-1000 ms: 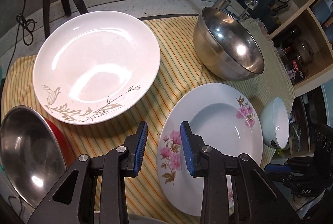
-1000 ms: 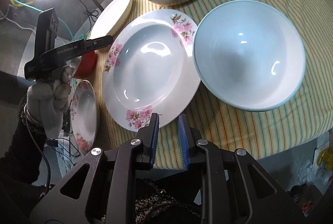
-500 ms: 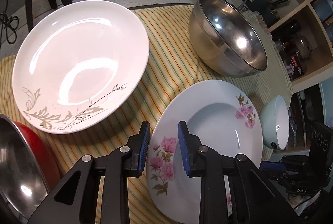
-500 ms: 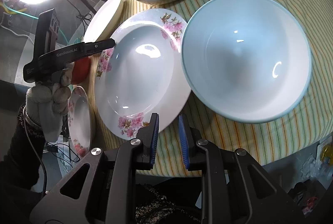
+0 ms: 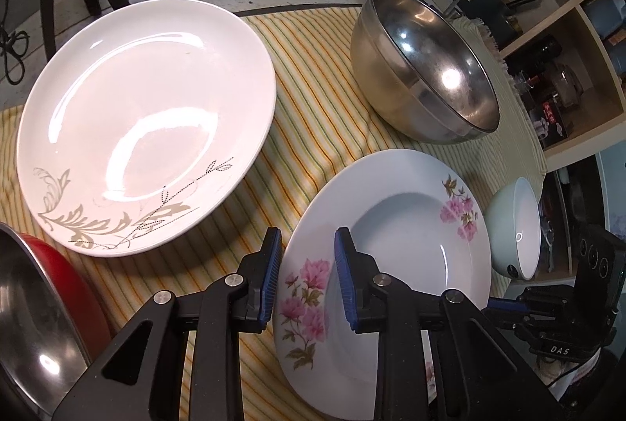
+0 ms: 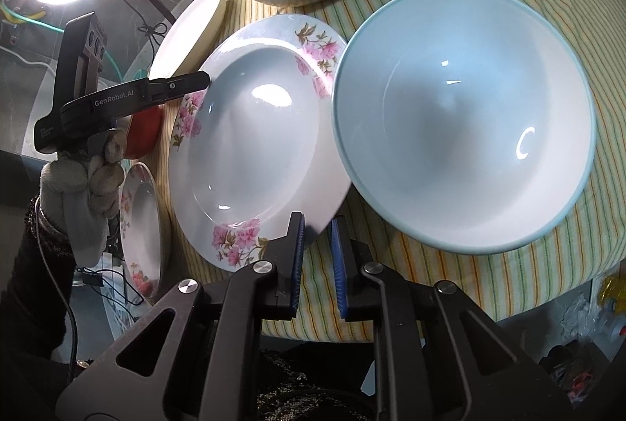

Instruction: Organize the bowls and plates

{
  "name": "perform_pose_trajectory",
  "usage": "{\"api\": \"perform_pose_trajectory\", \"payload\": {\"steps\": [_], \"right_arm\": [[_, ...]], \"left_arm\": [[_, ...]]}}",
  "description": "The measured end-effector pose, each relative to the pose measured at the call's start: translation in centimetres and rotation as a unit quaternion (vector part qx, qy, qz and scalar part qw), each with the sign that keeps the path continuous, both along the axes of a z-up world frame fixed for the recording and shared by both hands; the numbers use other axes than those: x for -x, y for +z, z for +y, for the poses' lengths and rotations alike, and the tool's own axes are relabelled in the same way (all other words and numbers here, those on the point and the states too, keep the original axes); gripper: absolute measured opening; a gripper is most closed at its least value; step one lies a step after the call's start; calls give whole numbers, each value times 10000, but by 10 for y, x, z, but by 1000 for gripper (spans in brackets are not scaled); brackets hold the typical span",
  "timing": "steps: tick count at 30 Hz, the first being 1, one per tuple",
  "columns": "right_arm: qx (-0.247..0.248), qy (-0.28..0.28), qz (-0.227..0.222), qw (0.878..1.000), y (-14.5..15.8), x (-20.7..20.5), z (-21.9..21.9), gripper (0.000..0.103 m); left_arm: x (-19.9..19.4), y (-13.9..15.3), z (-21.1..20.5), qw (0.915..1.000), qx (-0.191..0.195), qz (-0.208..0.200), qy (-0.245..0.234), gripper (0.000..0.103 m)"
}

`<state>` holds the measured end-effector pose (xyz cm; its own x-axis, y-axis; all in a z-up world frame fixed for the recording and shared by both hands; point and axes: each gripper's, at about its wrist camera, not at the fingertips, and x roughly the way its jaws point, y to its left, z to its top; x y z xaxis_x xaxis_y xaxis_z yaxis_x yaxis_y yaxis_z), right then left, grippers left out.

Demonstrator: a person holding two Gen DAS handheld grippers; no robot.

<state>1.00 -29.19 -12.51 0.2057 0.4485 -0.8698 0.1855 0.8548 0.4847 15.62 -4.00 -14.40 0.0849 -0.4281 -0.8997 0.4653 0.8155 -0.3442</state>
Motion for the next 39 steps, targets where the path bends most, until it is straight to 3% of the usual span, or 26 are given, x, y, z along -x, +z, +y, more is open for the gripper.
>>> {"api": "perform_pose_trajectory", "payload": {"steps": [39], "right_arm": [[77, 570, 258, 9980, 6, 27, 10, 15]], "left_arm": [[35, 2, 4, 9999, -21, 13, -116, 26]]}}
